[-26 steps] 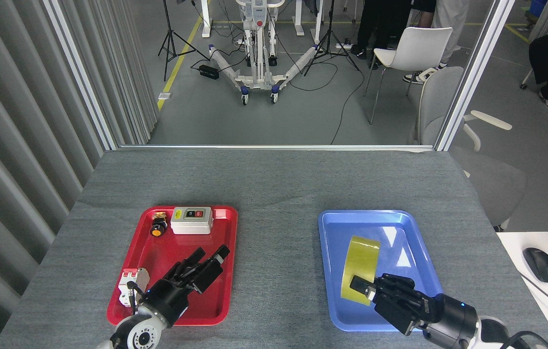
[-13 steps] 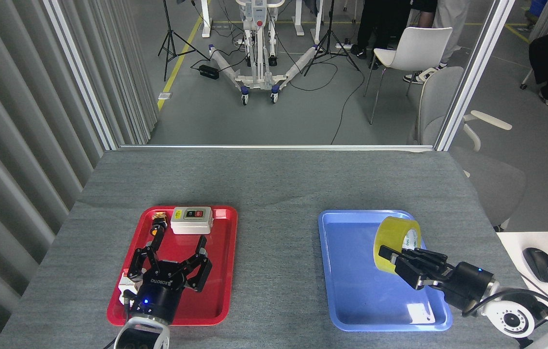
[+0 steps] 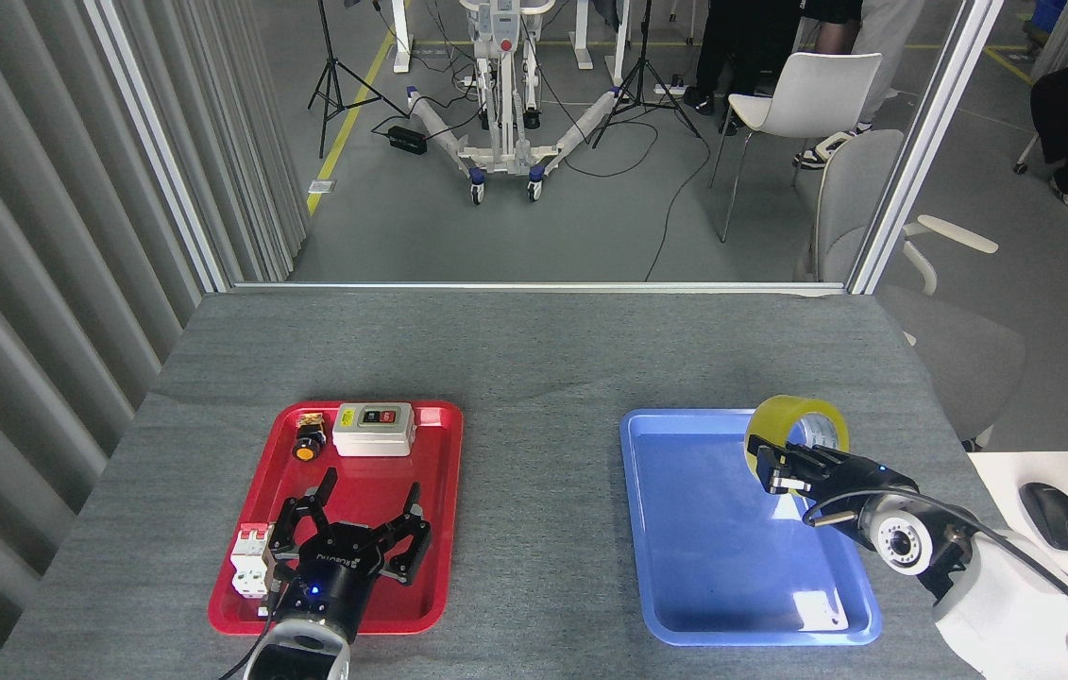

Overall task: Place and move tape with both arms
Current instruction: 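Carry the tape with the right gripper over the blue tray, withdraw left, then lower the tape flat into the blue tray and open the right gripper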

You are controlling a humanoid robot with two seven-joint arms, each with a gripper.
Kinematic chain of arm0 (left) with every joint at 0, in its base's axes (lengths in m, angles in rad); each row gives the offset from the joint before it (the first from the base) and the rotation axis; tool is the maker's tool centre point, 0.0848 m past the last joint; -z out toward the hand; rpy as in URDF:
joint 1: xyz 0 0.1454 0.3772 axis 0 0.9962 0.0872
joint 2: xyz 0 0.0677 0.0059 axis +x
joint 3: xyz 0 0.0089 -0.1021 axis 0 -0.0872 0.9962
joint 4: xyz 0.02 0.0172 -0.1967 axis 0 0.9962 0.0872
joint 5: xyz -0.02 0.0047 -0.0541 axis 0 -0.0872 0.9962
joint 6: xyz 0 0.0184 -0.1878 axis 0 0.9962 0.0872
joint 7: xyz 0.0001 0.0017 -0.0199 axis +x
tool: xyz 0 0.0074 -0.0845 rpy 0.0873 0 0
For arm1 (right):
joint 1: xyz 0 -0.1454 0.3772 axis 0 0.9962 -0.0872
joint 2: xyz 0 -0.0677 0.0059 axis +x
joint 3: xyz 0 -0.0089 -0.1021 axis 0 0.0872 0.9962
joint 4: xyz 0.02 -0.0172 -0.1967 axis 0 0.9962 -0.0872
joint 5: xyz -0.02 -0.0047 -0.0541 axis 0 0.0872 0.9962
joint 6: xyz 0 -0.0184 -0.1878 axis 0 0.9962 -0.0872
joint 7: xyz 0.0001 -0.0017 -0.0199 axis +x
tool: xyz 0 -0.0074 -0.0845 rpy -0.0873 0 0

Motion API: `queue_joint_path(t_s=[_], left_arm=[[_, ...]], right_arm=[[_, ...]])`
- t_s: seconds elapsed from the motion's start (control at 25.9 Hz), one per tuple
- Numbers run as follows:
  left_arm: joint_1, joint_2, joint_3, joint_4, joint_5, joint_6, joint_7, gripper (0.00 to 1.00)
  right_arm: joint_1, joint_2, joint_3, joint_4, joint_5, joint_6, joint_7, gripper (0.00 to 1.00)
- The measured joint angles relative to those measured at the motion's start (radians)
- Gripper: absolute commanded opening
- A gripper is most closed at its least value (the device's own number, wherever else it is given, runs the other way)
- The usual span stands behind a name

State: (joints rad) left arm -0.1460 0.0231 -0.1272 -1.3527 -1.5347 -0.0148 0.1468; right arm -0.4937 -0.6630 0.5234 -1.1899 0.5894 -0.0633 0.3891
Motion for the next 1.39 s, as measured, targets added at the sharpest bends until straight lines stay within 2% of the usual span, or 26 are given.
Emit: queue_joint_path(t_s=[0.08,0.15,0.31,0.46,0.54,0.77,1.08,1.28,1.39], left_arm=[[-0.001,0.005,0.001,0.007,0.0,0.023,-0.002,1.0],[-0.001,0.021,0.005,0.01,0.004,0.034,0.0,1.0],[0.009,0.048,0.034,0.006,0.01,0.042,0.007,1.0],[0.032,0.059,0.051,0.002,0.014,0.036,0.01,1.0],[0.048,0.067,0.061,0.001,0.024,0.018,0.01,1.0],[0.084,0.078,0.086,-0.014,0.051,-0.017,0.01,1.0],[0.09,0.081,0.108,-0.048,0.063,-0.017,0.003,1.0],[0.091,0.081,0.114,-0.049,0.067,-0.018,-0.002,1.0],[0.091,0.081,0.116,-0.047,0.071,-0.018,-0.003,1.0]], right_arm=[[-0.03,0.036,0.01,0.063,0.065,0.033,-0.003,0.0],[-0.063,0.058,0.037,0.116,0.1,0.05,0.006,0.0],[-0.119,0.072,0.106,0.159,0.117,0.09,0.078,0.0],[-0.139,0.087,0.134,0.169,0.117,0.126,0.144,0.0],[-0.142,0.092,0.141,0.171,0.105,0.135,0.174,0.0],[-0.15,0.1,0.169,0.172,0.01,0.159,0.254,0.0],[-0.183,0.122,0.222,0.177,-0.037,0.216,0.311,0.0],[-0.232,0.147,0.284,0.235,-0.077,0.244,0.31,0.01],[-0.255,0.171,0.3,0.287,-0.083,0.247,0.303,0.06]])
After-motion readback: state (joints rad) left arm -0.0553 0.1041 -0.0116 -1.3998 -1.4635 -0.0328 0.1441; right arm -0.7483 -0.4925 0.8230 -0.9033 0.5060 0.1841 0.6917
